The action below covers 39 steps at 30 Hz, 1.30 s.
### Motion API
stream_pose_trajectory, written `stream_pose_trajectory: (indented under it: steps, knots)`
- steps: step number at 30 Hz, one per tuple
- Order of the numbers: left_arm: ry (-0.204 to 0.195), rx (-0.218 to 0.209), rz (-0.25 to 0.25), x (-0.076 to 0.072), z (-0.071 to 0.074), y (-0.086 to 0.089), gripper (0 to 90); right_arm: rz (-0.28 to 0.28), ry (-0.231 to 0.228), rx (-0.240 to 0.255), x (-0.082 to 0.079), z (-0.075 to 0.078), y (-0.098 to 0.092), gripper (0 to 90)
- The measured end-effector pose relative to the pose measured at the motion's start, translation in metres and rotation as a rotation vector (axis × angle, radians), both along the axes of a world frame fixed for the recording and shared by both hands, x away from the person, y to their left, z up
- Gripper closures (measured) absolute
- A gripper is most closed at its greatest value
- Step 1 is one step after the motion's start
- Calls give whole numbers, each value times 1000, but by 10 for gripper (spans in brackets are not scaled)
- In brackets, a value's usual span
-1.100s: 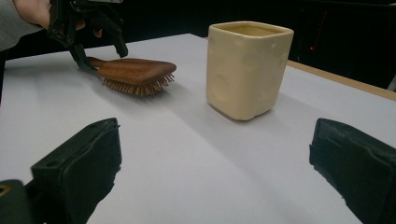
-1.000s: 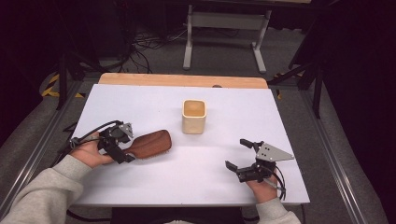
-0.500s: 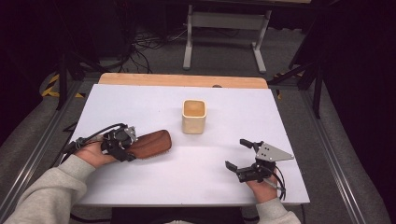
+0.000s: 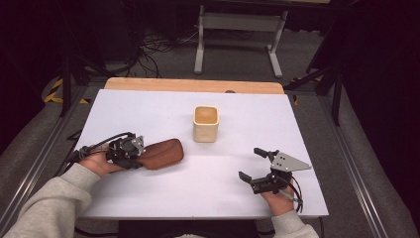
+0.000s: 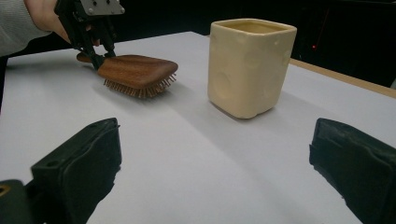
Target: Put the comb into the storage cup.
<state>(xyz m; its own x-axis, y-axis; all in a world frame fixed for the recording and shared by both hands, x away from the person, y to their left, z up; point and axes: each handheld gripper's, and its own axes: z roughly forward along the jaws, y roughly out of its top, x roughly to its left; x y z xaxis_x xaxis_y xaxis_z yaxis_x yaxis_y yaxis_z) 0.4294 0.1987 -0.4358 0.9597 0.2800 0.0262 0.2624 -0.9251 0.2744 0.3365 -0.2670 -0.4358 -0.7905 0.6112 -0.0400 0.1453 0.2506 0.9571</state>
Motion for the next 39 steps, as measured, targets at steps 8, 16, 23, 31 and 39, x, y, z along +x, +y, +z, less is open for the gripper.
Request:
stream_pose_trajectory:
  steps: [8,16,23,31,39]
  knots:
    - [-3,-28,7,-3,3,2,729,0,-1,0,0,0,0,30]
    - [-10,-78,28,-9,12,3,729,0,-3,1,0,0,0,30]
    - [-36,-195,59,-18,24,6,728,2,-3,4,0,0,0,30]
    - [-95,-330,86,-34,34,3,727,26,-10,5,-1,5,7,31]
    - [-170,-456,118,-47,42,-1,727,37,-17,6,-1,10,11,35]
